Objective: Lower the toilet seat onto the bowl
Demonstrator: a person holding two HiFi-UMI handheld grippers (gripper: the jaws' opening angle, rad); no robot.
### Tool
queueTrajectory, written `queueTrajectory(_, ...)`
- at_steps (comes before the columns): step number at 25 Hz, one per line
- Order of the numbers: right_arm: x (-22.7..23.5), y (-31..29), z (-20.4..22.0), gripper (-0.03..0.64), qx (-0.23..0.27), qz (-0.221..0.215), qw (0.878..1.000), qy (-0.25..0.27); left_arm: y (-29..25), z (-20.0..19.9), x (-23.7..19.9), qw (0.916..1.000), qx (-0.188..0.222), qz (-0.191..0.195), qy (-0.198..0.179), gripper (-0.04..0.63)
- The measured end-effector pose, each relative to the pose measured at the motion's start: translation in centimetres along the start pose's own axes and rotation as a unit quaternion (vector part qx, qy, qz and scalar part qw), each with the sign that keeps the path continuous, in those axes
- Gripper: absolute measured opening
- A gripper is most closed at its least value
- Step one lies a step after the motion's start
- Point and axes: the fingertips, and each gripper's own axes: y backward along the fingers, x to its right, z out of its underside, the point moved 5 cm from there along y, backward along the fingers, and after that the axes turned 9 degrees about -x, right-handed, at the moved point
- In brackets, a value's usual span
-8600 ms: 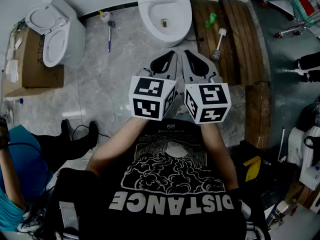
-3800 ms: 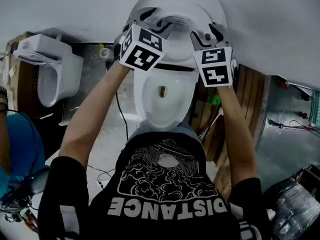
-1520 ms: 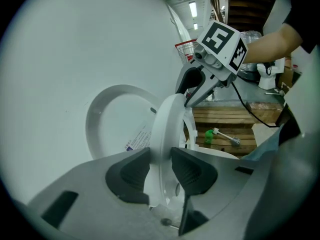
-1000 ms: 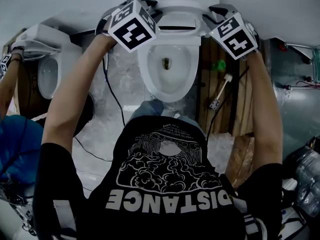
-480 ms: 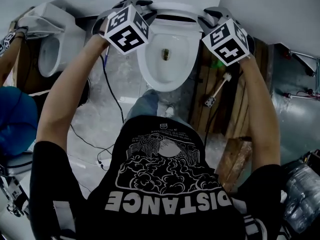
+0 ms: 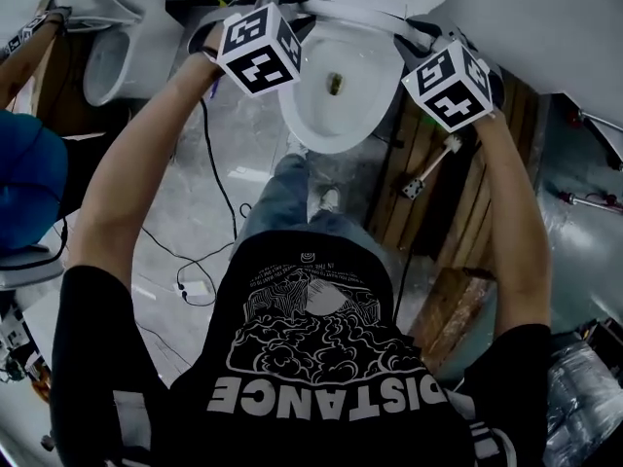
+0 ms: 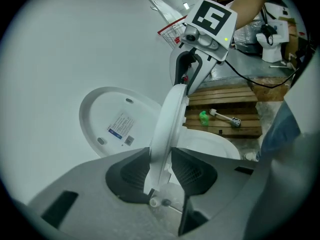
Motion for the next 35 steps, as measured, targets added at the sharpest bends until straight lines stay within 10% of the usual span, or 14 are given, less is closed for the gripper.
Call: queueTrajectory(35,-19.2,-3.9,5.0,0.144,-0.059,0.045,0.988,0.134,-2.8,8.1,18.0,0.9950,0.002,0.014,-0.099,0.161)
